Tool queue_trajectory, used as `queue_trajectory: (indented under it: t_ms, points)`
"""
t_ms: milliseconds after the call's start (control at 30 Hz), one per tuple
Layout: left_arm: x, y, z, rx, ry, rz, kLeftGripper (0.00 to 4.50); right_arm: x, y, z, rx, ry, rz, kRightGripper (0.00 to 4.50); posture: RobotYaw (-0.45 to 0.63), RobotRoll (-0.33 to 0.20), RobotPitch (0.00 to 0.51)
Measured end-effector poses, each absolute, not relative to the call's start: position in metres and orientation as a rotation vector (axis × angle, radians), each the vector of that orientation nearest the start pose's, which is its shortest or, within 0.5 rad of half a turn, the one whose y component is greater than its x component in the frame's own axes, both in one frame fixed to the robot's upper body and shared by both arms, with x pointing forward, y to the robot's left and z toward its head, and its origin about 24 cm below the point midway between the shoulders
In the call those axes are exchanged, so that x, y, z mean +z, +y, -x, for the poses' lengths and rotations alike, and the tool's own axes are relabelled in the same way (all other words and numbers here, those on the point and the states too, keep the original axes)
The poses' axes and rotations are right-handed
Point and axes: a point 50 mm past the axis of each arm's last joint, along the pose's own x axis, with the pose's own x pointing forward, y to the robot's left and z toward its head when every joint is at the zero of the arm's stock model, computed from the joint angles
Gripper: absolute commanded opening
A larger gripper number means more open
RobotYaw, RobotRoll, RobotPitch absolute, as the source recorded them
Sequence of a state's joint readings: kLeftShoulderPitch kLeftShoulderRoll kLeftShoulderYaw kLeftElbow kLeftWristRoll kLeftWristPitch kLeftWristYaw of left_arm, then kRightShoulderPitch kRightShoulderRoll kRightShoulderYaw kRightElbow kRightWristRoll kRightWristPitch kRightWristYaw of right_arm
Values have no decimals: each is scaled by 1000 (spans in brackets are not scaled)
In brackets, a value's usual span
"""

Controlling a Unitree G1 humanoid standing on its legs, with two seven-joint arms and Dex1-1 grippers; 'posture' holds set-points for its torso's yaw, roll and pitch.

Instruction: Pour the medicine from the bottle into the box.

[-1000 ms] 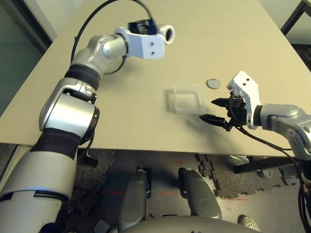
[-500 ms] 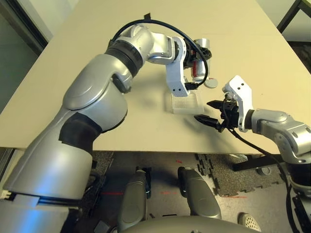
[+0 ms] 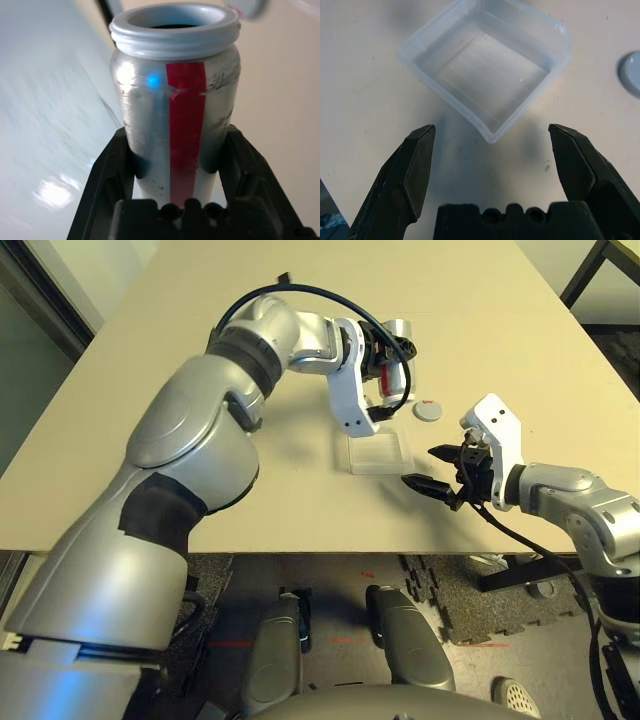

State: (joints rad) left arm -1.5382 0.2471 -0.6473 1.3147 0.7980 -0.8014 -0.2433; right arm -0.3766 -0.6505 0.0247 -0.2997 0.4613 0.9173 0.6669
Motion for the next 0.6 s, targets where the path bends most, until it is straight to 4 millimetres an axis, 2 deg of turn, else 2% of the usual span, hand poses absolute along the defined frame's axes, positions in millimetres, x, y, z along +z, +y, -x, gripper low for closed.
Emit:
queue_trajectory:
  t_ms: [133, 233, 333, 467, 600]
  points:
    - [249, 43, -399, -891, -475, -1278, 2536, 145, -182, -278, 798, 393, 175, 4500, -160, 0, 146]
    - [235, 64, -408, -821, -343, -922, 2536, 145, -183, -279, 806, 399, 171, 4500, -154, 0, 149]
    - [217, 85, -415, -726, -232, -645, 2536, 149, -183, -280, 816, 393, 179, 4500, -154, 0, 152]
    - [192, 112, -420, -580, -117, -379, 2536, 151, -183, -281, 822, 393, 184, 4500, -149, 0, 158]
    - [155, 133, -417, -450, -6, -200, 2535, 150, -183, -280, 831, 400, 184, 4500, -152, 0, 162]
